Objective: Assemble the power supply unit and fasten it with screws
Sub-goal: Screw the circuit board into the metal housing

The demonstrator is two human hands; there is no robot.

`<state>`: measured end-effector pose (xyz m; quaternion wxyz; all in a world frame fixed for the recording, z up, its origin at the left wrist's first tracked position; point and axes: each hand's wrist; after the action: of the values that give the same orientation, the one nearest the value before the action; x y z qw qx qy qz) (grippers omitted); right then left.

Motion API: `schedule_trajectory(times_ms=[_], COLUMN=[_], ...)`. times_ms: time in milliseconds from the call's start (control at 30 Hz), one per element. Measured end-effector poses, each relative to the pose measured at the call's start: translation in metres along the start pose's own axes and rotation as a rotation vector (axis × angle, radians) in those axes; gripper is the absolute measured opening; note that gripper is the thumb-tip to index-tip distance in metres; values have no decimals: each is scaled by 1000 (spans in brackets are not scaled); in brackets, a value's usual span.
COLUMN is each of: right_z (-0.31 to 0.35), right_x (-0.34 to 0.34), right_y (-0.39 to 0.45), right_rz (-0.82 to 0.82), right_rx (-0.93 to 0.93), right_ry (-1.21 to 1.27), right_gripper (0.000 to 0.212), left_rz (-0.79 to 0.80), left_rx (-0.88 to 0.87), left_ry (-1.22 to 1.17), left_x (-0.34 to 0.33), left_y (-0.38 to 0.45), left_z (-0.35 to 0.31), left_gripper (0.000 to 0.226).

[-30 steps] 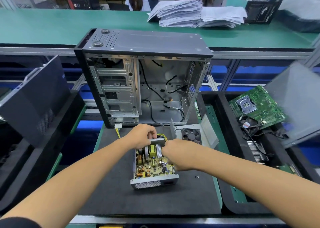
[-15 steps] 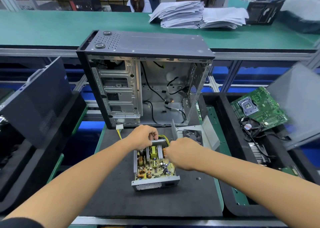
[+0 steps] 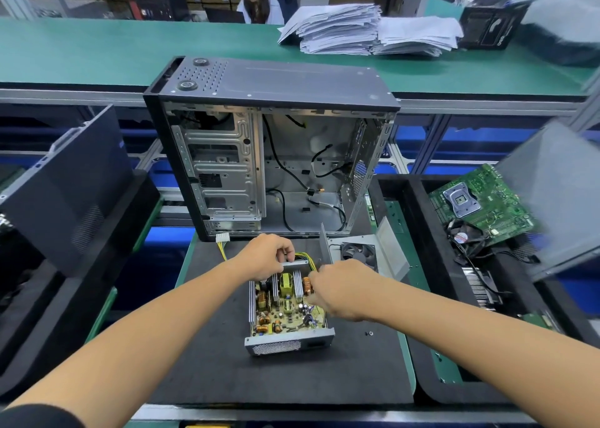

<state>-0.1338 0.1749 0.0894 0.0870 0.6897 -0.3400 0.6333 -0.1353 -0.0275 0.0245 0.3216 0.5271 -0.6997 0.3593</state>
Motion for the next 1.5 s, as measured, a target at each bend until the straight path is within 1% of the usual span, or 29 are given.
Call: schedule_trajectory(times_ms=[67,100,133,200,267,333,433,467,500,567,633,700,767,833,867,1000,1067,1100,1167,1233,1267,1367,1433,1500], right_z=[-3,-4,-4,-1,-1,-2,-6,-5,-5,-1,1,0,-4,-6,-5,0,2,2,-1,-4,-4,-2,1,1], right_x=[4,6,7,7,2,-1,2,4,6,8,4,1,2,7,8,5,1,-1,-1,2,3,4,0,-2], right_y=[-1,-1,-1,0,1,-1,-4,-4,-3,-2,-1,-1,-4,-5,-5,1,1,1,-1,-1,-1,2,2,0], right_rz=[99,124,112,31,-21,2,152,171,158,85,26,31,114,194,187,49,27,36,106,160,153,72,43,41], right_rx=[25,39,48,41,18,9,44,60,67,49,28,14,17,43,47,22,6,1,13,34,36,22,23,15], right_ry=[84,96,94,31,-23,16,152,141,111,42,-7,25,145,199,185,65,14,22,96,135,121,60,-18,-20], right_gripper=[18,19,17,5,18,26,17,20,18,5,8,10,12,17,17,9,13,14,14,21,20,3,11,8], left_rz=[-1,-2,-2,-2,-1,2,5,4,4,11,12,9,5,8,10,11,13,14,13,12,12,15,17,14], left_rx=[1,3,3,3,6,5,5,6,7,8,9,8,11,15,14,13,17,20,24,23,23,20,17,15], left_ry=[4,3,1,1,-4,-6,-1,3,7,7,1,1,-1,-3,-3,-9,-13,-15,-18,-17,-15,-14,-14,-19], left_x=[0,0,0,-1,-1,-1,-1,0,0,0,0,0,0,0,0,1,1,1,1,1,1,1,2,2], left_y=[0,0,0,0,0,0,1,1,1,1,1,1,1,1,1,1,1,1,1,1,1,1,1,1], left_z=[0,0,0,1,1,2,1,1,1,1,2,2,2,1,1,1,1,1,1,0,0,-1,0,0], left_gripper=[36,36,37,37,36,37,36,35,35,35,36,36,36,36,35,35,36,37,38,38,37,36,37,38])
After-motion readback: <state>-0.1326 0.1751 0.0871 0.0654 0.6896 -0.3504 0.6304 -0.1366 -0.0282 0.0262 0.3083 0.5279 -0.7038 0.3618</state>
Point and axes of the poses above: each hand's wrist, its own y-axis towards the middle knuckle, its own x-axis out of the back of the hand, z = x × y, and after that the axes turned 10 degrees about -x, right-handed
